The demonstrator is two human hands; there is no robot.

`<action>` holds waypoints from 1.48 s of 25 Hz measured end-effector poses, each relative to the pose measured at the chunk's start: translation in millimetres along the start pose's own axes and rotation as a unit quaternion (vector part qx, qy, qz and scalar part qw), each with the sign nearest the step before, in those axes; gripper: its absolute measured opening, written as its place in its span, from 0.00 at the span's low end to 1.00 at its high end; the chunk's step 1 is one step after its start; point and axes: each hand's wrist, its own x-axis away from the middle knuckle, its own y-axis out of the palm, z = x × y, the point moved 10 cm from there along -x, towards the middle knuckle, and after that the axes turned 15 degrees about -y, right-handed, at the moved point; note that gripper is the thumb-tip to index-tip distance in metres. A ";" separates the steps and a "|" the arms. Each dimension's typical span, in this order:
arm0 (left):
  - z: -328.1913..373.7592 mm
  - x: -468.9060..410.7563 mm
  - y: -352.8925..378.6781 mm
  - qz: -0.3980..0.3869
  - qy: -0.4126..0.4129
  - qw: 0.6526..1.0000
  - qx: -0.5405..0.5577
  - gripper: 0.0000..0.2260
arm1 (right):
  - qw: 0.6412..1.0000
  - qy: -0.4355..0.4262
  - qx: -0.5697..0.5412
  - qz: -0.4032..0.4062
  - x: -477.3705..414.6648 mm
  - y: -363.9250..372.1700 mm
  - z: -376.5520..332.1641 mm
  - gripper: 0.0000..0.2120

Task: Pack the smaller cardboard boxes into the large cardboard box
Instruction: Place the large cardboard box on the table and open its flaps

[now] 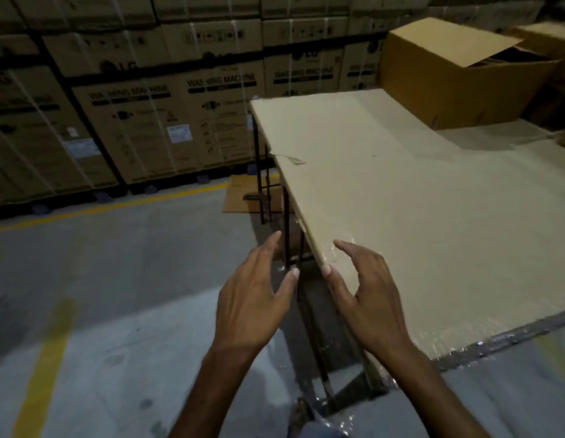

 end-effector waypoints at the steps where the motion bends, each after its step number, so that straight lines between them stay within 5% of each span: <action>1: 2.1 -11.6 4.8 -0.009 0.005 1.000 0.009 0.29 | 1.000 0.016 -0.012 0.015 -5.2 0.8 7.1 0.19; 17: 68.9 -194.8 69.4 -0.053 0.110 0.992 0.015 0.29 | 0.985 0.143 0.033 0.086 -108.2 9.1 122.8 0.18; 24: 61.6 -313.1 75.0 0.024 0.255 0.963 -0.082 0.31 | 0.967 0.080 0.237 0.038 -213.0 73.4 136.2 0.25; 29: 36.4 -423.3 72.0 -0.026 0.301 0.951 -0.066 0.31 | 0.954 0.118 0.272 0.052 -299.5 130.0 147.8 0.27; 37: 48.2 -566.1 99.9 -0.215 0.211 0.940 0.161 0.28 | 0.936 0.182 0.279 0.114 -385.2 151.4 176.8 0.26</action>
